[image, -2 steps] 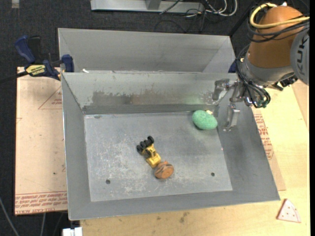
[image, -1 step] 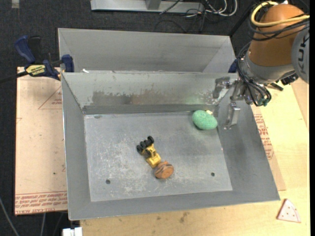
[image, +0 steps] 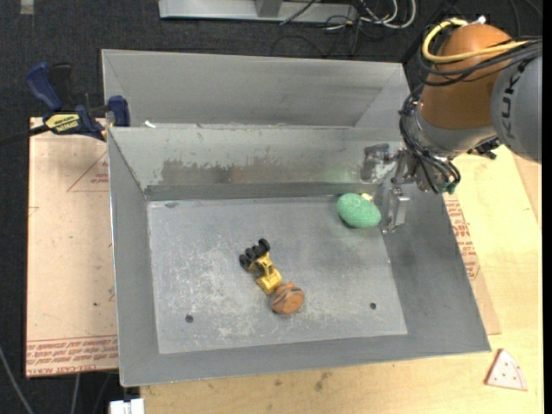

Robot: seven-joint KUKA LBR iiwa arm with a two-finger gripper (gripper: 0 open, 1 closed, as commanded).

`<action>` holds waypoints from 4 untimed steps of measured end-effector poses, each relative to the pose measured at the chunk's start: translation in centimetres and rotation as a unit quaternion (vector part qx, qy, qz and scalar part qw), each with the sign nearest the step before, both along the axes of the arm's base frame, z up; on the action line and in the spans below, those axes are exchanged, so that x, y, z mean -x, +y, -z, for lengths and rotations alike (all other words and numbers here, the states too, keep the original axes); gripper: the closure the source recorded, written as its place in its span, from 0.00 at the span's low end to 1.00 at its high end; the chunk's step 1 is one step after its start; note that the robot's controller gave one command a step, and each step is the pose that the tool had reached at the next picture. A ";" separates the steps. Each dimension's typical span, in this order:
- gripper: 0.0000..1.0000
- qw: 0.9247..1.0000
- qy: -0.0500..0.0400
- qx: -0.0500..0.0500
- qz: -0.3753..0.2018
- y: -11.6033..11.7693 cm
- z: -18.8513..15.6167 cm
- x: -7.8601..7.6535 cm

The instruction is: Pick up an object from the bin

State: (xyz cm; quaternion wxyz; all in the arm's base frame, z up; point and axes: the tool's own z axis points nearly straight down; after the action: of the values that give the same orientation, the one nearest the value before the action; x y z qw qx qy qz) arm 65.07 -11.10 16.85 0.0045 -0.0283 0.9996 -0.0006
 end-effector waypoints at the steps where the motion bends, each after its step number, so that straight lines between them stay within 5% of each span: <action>1: 0.00 0.999 0.004 -0.001 0.035 0.5 3.6 0.6; 3: 0.00 0.997 0.002 -0.002 0.082 -0.3 8.6 0.6; 4: 1.00 0.996 -0.004 -0.001 0.086 -1.0 9.3 -0.6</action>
Offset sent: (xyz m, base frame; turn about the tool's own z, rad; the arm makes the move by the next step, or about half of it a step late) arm -0.0117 -0.0003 -0.0624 0.1374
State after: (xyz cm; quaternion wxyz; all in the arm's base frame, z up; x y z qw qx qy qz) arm 65.63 -12.09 7.58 0.0088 0.0573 0.9983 -0.0002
